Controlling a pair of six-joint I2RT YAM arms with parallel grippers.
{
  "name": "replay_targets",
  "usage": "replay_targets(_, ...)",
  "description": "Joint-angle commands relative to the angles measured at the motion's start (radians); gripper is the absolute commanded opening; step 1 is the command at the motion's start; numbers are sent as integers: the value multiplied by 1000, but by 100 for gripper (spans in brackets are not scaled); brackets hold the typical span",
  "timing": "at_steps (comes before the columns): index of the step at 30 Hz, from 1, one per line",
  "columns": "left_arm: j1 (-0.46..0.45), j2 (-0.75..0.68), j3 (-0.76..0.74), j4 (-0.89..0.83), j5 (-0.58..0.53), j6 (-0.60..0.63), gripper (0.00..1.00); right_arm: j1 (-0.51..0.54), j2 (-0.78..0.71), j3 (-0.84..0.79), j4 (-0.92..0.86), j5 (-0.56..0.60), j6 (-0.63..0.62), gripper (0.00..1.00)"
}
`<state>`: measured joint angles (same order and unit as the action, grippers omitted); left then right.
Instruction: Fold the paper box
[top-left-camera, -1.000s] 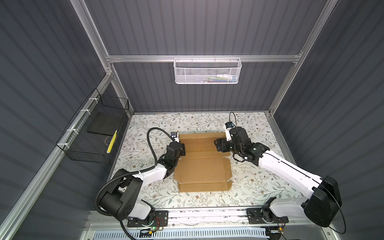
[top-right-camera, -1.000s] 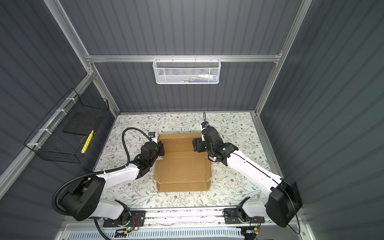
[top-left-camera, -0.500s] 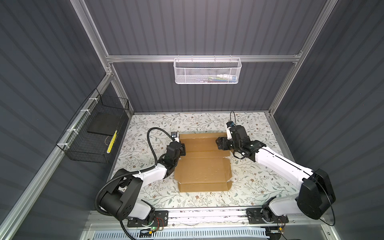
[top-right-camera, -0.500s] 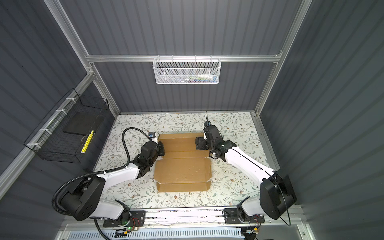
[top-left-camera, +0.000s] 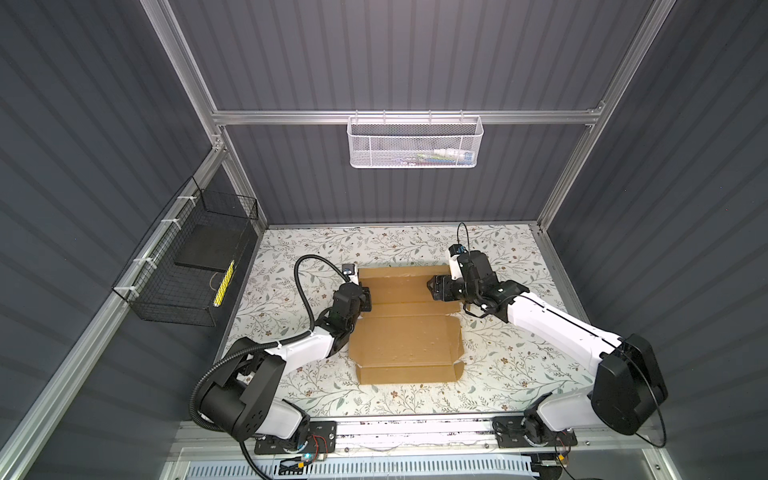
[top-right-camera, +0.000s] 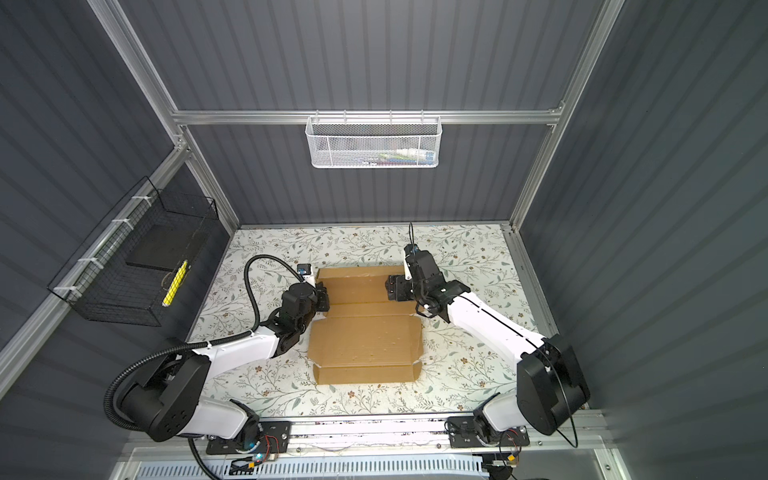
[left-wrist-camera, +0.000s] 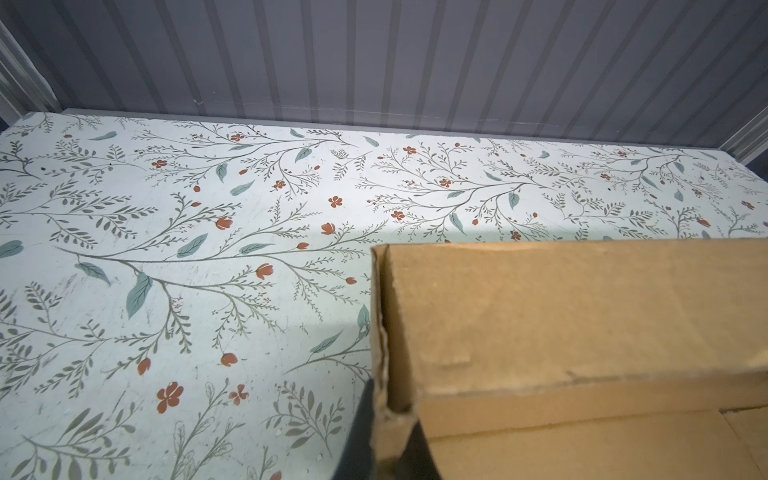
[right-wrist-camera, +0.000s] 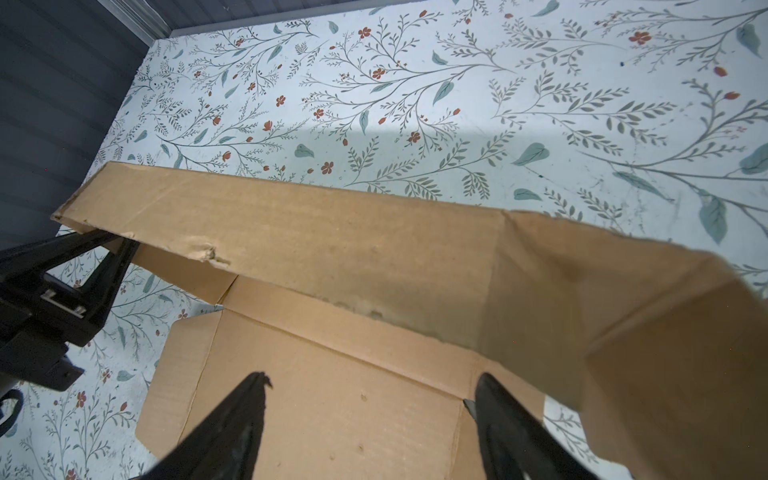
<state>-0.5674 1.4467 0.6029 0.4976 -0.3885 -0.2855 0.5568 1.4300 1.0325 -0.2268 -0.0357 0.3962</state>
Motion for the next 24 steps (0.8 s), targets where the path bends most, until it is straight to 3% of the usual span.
replay_targets(1,5,15,8,-51,43,-31,0,-3,12,18,27,-31,18,79)
replay_targets(14,5,13,8,-50,48,-34,0,1,18,40,28,-52,33,79)
replay_targets(24,5,15,7,-50,48,-37,0,2,-97,33,-70,58,-28,80)
